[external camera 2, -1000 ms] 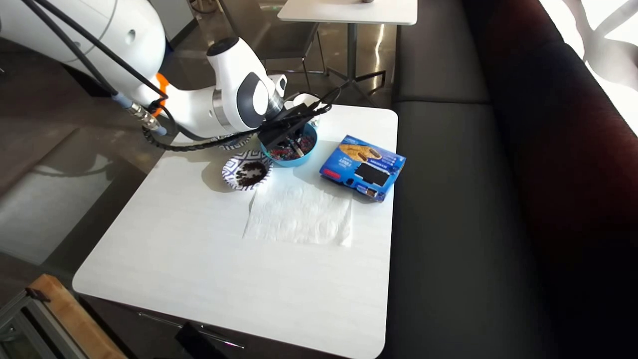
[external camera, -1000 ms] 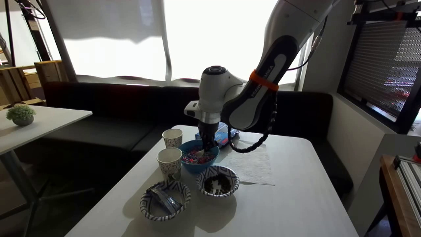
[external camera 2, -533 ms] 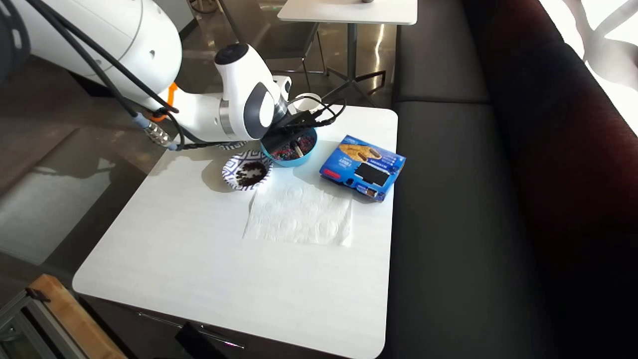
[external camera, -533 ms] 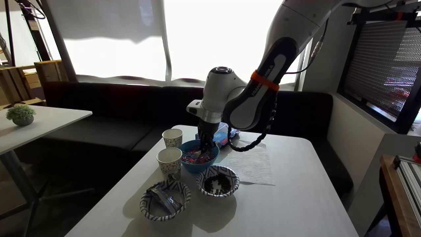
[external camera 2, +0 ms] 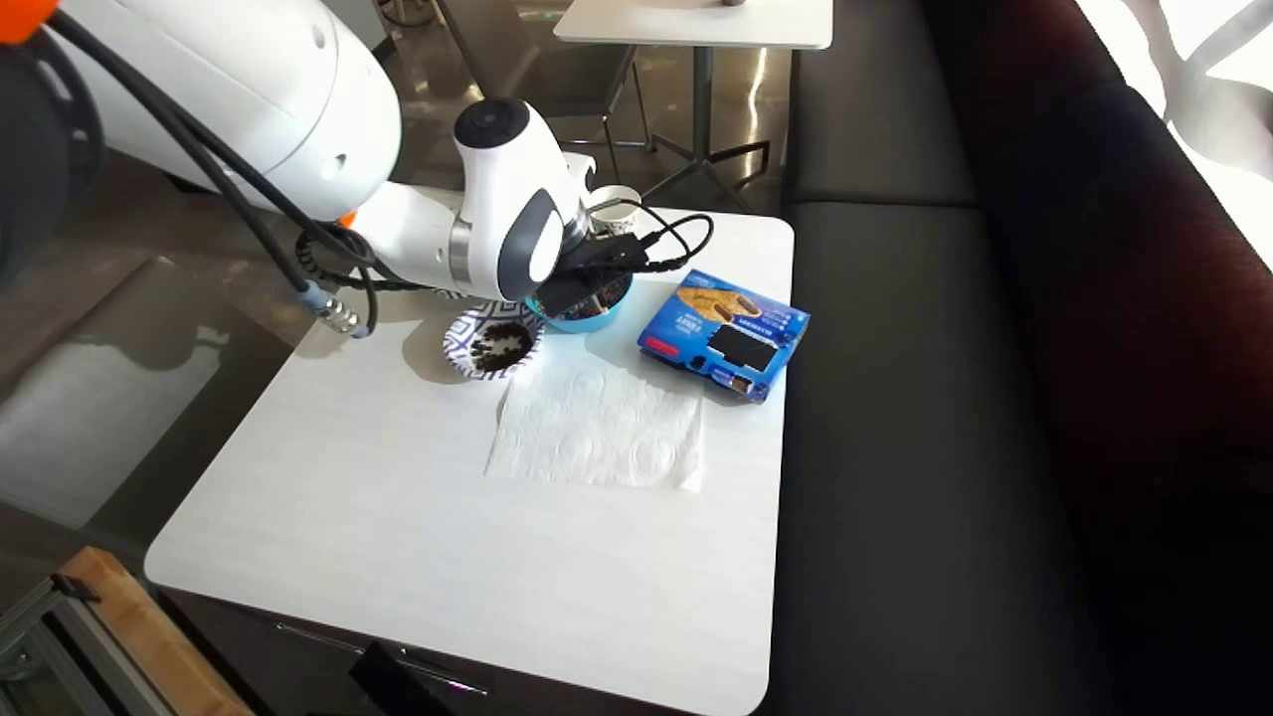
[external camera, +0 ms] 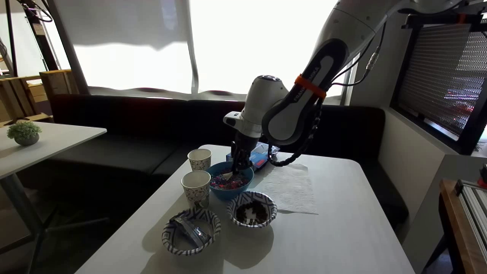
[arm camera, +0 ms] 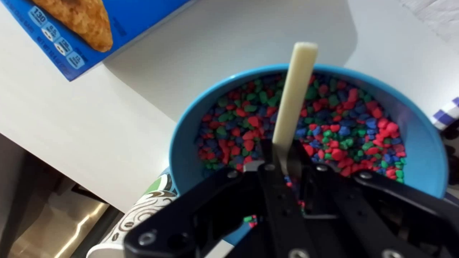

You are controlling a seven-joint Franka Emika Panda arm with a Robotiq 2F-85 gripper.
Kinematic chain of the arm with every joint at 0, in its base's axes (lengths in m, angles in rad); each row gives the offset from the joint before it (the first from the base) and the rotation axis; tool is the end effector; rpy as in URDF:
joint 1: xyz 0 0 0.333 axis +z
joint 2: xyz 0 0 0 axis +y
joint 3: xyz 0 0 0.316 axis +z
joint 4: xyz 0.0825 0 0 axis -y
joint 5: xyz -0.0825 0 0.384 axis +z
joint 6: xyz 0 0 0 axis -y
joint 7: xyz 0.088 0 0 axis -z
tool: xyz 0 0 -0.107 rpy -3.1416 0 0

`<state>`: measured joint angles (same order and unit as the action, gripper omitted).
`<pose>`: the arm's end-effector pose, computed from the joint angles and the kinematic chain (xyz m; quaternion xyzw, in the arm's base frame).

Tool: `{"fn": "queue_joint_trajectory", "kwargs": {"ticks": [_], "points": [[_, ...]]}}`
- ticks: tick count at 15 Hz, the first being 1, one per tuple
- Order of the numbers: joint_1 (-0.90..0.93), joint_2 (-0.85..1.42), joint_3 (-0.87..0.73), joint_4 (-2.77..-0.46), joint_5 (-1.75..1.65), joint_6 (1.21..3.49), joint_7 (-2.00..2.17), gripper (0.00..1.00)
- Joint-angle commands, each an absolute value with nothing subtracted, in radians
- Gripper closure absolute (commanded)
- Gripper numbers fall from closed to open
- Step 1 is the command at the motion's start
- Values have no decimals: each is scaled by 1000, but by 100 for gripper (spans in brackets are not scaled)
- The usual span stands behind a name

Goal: Use the white spoon to place some cereal from the blue bowl into the coffee cup on the right.

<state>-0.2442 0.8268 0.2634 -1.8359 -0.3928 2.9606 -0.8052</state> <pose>0.6563 0.0252 0.1251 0.8434 0.5086 0.1672 0.0460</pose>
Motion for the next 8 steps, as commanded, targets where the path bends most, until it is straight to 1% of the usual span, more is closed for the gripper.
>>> {"fn": "queue_joint_trajectory", "kwargs": {"ticks": [1,8], "points": [[-353,800,370,-1908,-340,2977,-941,97],[-484,771,483,-1957,-245,2978,-1094,97]]}}
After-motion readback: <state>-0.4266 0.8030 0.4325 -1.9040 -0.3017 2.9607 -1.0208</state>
